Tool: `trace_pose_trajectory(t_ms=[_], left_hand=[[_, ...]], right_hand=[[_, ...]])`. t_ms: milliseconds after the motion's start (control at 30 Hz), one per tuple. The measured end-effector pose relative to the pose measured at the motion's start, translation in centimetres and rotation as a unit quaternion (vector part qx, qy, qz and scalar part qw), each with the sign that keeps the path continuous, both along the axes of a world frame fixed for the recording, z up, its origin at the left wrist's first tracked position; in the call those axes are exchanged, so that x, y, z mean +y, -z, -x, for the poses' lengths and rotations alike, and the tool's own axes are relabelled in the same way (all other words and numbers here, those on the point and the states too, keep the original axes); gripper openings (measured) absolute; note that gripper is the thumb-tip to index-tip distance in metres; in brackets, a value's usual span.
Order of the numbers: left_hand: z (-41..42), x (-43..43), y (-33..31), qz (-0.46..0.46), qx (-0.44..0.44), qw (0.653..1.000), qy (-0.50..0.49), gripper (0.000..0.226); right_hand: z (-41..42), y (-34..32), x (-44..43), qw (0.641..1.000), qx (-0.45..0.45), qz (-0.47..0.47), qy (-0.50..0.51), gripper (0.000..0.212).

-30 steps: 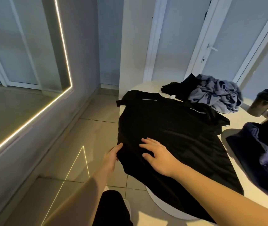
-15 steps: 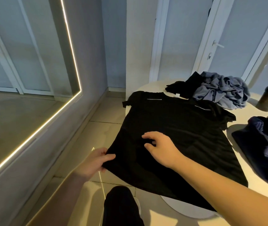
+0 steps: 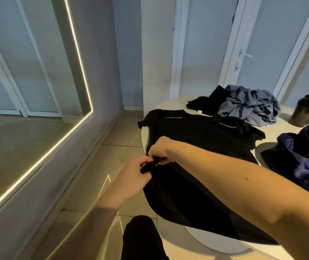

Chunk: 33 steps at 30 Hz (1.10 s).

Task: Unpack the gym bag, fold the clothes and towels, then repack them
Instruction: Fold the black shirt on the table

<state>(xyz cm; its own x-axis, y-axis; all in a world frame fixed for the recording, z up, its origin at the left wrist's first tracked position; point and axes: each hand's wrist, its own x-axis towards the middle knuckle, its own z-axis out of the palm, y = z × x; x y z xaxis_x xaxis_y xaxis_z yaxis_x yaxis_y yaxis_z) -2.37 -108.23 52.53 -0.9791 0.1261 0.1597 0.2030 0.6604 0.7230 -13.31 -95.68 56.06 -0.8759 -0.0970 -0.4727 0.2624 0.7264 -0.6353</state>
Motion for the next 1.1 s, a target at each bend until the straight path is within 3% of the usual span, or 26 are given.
trace_pose_trajectory(t_ms=[167,233,433,533,667,800,1000,1100], left_hand=[[-0.7,3.7,0.2,0.069,0.080,0.994,0.028,0.038],[-0.9,5.5,0.8,0.101,0.111,0.986,0.069,0.043],[-1.4,9.5,3.8,0.173,0.070,0.967,0.173,0.045],[-1.7,9.6,4.7,0.162,0.020,0.968,0.189,0.041],[-1.3,8.0,4.7,0.033,-0.031,0.991,0.124,0.021],[0.7,5.9,6.0,0.029,-0.013,0.999,0.015,0.021],[4.6,4.3,6.0,0.025,-0.037,0.998,-0.039,0.021],[9.3,3.5,4.9,0.009,-0.060,0.996,-0.071,0.018]], right_hand=[[-0.2,0.1,6.0,0.986,-0.006,0.129,0.109,0.019],[-0.4,0.9,8.6,0.980,-0.002,0.135,0.146,0.019],[-1.1,4.8,12.8,0.996,0.009,-0.061,0.064,0.015],[-1.1,5.5,13.0,0.995,0.018,-0.084,0.046,0.021],[-0.9,5.3,13.2,0.996,0.022,-0.088,0.013,0.026],[-1.1,4.9,13.3,0.997,0.019,-0.074,0.017,0.026],[-0.3,3.6,13.1,0.992,-0.016,-0.126,-0.024,0.041],[2.0,2.2,12.7,0.990,0.016,-0.136,-0.027,0.039]])
